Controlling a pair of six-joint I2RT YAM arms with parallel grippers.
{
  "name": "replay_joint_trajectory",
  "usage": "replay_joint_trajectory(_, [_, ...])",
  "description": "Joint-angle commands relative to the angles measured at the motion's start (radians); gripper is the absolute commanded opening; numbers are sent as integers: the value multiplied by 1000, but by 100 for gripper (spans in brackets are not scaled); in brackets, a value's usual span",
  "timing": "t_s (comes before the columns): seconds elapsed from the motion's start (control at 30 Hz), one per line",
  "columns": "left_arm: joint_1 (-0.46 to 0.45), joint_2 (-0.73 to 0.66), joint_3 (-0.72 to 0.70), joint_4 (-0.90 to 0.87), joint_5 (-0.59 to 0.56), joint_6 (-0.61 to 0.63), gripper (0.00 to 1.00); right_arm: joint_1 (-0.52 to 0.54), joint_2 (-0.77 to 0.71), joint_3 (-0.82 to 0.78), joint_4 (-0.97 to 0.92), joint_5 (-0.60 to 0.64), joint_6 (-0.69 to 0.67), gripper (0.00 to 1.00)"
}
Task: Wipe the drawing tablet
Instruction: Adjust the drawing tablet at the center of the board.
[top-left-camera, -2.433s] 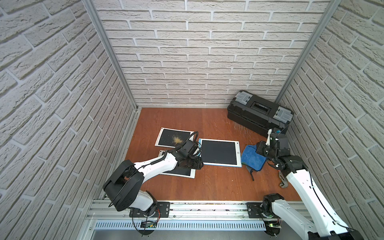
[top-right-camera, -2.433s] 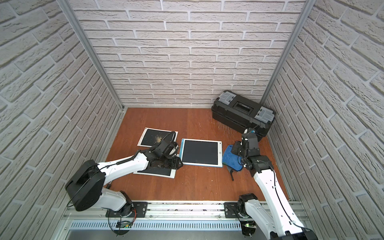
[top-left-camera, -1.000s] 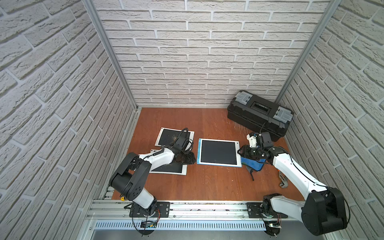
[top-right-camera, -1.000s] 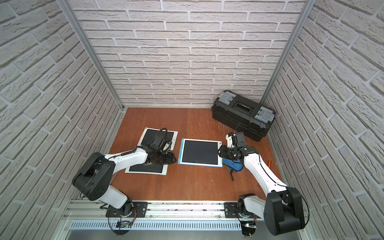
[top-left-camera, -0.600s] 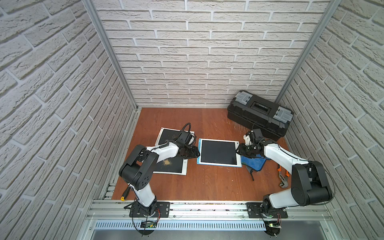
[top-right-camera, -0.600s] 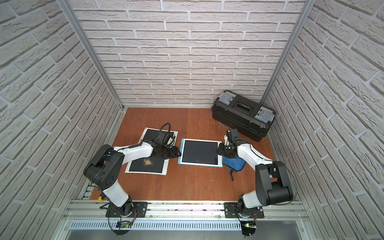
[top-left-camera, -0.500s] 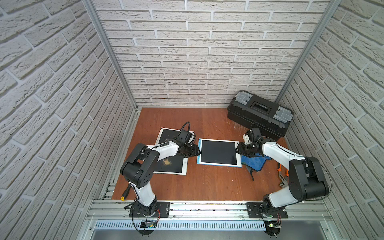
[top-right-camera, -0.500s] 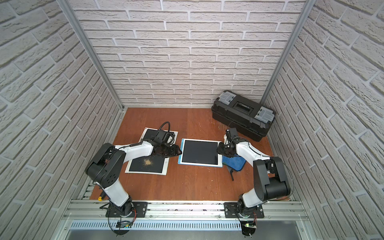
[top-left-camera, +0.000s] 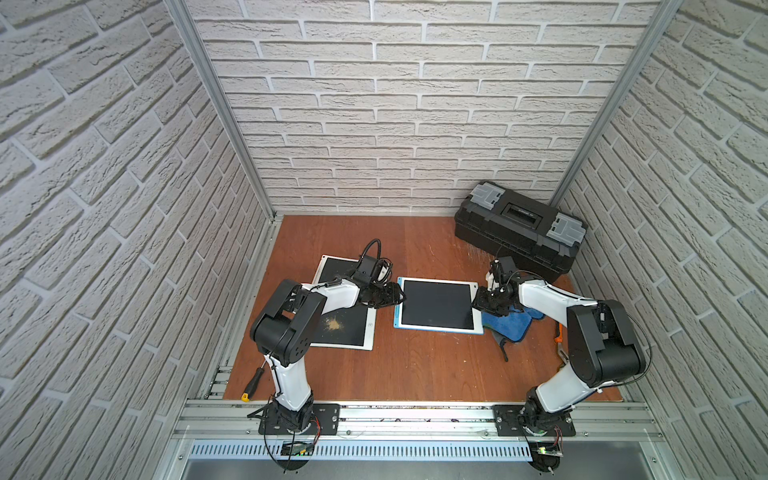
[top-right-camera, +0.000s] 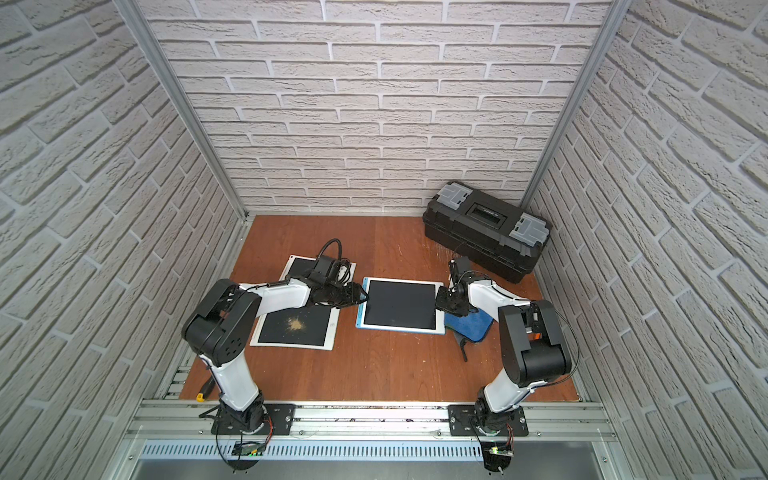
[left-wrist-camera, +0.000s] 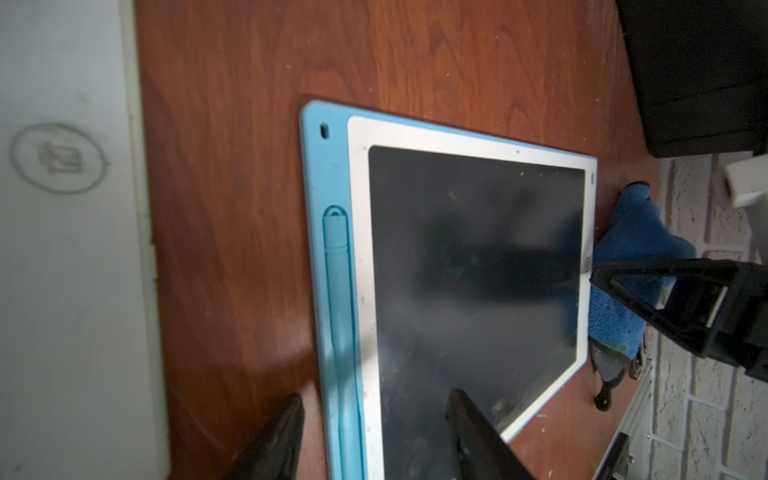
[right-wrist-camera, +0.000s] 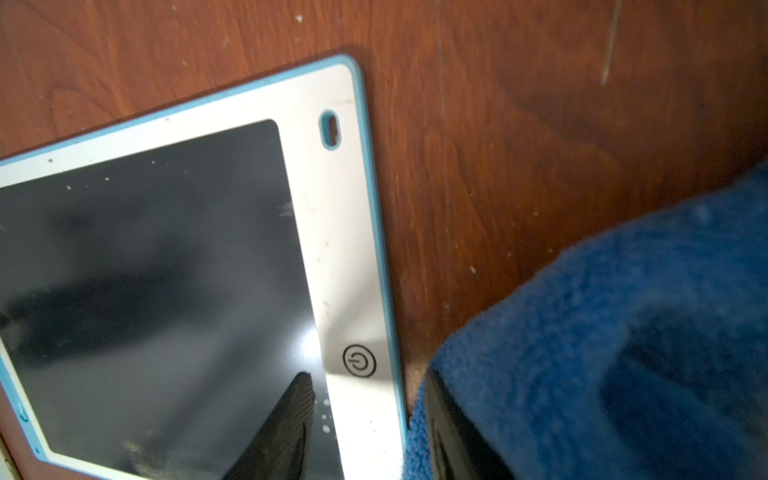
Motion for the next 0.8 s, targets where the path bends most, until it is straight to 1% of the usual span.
replay_joint_trajectory(0.0, [6, 63, -47, -25, 5, -19, 57, -6, 37, -40, 45, -58, 8, 45])
replay_joint_trajectory(0.2, [54, 59, -158, 117, 89, -74, 53, -18, -10, -77, 88, -142, 20, 46])
replay_joint_trajectory(0.33, [67, 48, -207, 177, 123, -87, 52, -33, -28, -108, 166, -264, 45, 46])
replay_joint_trajectory(0.47, [67, 43, -224, 228, 155, -107, 51, -38, -15, -127, 236, -370, 76, 46])
replay_joint_trajectory(0.63, [72, 33, -230, 255, 174, -120, 49, -42, -3, -139, 281, -438, 105, 45])
replay_joint_trajectory(0.77, [97, 23, -263, 361, 223, -167, 46, -51, -7, -147, 297, -465, 119, 45])
